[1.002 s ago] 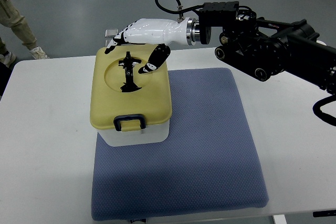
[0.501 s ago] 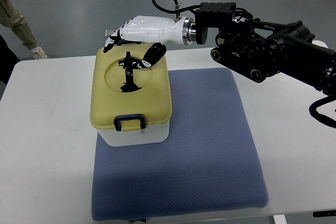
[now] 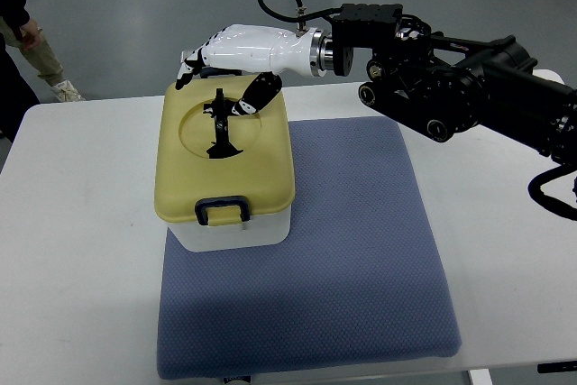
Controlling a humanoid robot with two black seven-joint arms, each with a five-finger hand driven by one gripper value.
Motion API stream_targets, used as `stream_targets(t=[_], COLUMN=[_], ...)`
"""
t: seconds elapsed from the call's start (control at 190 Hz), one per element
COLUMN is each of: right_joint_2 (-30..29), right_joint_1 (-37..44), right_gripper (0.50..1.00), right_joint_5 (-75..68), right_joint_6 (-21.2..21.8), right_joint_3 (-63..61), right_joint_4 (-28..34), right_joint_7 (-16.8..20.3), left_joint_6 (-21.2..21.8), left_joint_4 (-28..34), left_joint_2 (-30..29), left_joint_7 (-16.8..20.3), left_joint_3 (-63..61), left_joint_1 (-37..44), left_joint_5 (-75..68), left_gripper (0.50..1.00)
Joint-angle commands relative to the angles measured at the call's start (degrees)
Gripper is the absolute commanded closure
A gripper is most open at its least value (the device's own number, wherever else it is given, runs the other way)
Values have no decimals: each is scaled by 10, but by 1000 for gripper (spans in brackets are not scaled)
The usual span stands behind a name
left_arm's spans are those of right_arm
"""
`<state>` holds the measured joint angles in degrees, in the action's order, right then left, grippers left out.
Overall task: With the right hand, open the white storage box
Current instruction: 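Close the right hand fingers around the black handle on the lid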
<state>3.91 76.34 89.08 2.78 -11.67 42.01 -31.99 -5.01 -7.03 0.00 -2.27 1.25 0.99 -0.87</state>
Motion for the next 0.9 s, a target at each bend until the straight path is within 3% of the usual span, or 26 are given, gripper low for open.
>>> stream_targets(t=[0.0, 0.375, 0.897], right_joint_2=[0, -1, -7], right_joint_1=[-1, -3, -8], right_gripper=[767, 836, 883], right_joint_5=[0, 0, 0], right_joint_6=[-2, -2, -14], right_joint_3=[0, 1, 1], right_joint_4=[0, 0, -8], right_joint_7=[0, 1, 0], left_joint_6=[0, 0, 0], left_joint_4=[0, 0, 1], left_joint_2=[0, 0, 0], left_joint_7=[0, 0, 0], left_joint_3=[1, 0, -1], left_joint_1=[0, 0, -1], left_joint_5=[0, 0, 0], left_gripper=[500, 500, 500])
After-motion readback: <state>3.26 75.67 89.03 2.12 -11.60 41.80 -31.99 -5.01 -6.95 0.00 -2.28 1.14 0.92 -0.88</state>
